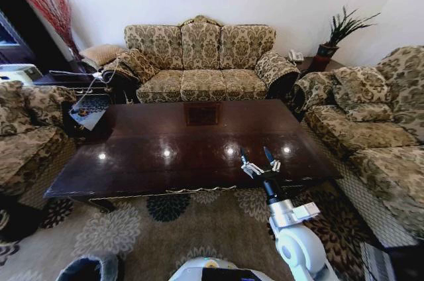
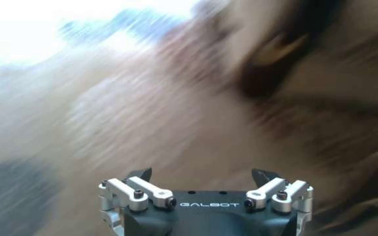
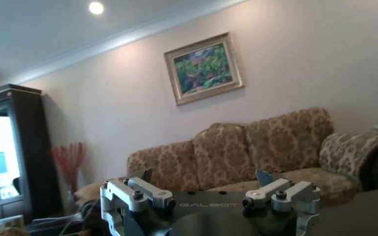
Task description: Move to the front of the table and place the trash on the table into the trash bin.
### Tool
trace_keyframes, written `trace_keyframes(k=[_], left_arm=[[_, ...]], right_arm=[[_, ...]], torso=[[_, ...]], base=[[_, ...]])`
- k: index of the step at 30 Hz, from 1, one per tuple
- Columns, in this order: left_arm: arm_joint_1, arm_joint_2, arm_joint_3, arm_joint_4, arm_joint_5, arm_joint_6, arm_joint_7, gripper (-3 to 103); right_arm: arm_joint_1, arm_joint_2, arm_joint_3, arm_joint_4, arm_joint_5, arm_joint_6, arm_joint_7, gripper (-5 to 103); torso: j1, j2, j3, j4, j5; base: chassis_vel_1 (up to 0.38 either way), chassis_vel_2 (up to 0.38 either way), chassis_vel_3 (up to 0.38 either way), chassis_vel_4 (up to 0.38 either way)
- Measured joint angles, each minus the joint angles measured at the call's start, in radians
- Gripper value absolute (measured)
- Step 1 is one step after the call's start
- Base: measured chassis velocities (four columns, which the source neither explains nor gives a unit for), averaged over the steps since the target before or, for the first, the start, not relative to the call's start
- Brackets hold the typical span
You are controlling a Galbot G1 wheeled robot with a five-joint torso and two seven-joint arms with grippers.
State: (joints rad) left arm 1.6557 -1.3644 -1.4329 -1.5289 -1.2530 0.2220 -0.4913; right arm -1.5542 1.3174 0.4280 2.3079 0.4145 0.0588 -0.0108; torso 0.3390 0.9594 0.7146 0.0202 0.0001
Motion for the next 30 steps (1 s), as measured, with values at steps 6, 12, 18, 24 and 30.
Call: trace_keyframes(k=[6,12,18,24,30], left_arm=[[0.028,0.041,-0.017,-0.392,0.047,-0.008,0.128,100],[0.079,0.113,0.024,-0.777,0.21,0.052,0.418,100],[0.137,0.152,0.155,-0.974,0.487,-0.011,0.62,100],[0.138,0.09,0.164,-0.991,0.522,0.012,0.607,100],[0.144,0.069,0.184,-0.984,0.543,0.007,0.628,100]], right_arm=[[0.02,-0.007,0.048,0.051,-0.01,-0.056,0.065,100],[-0.062,-0.027,0.148,0.128,-0.042,-0.081,0.086,100],[-0.203,-0.005,0.084,0.174,-0.184,-0.014,0.072,100],[-0.204,-0.002,0.004,0.172,-0.24,0.001,0.056,100],[-0.206,-0.004,0.002,0.173,-0.251,0.007,0.049,100]], torso=[[0.0,0.0,0.0,0.0,0.0009],[0.0,0.0,0.0,-0.0001,0.0012],[0.0,0.0,0.0,-0.0003,-0.0003],[0.0,0.0,0.0,0.0002,-0.0001],[0.0,0.0,0.0,0.0001,0.0]], base=[[0.0,0.0,0.0,0.0],[0.0,0.0,0.0,0.0],[0.0,0.0,0.0,0.0],[0.0,0.0,0.0,0.0],[0.0,0.0,0.0,0.0]])
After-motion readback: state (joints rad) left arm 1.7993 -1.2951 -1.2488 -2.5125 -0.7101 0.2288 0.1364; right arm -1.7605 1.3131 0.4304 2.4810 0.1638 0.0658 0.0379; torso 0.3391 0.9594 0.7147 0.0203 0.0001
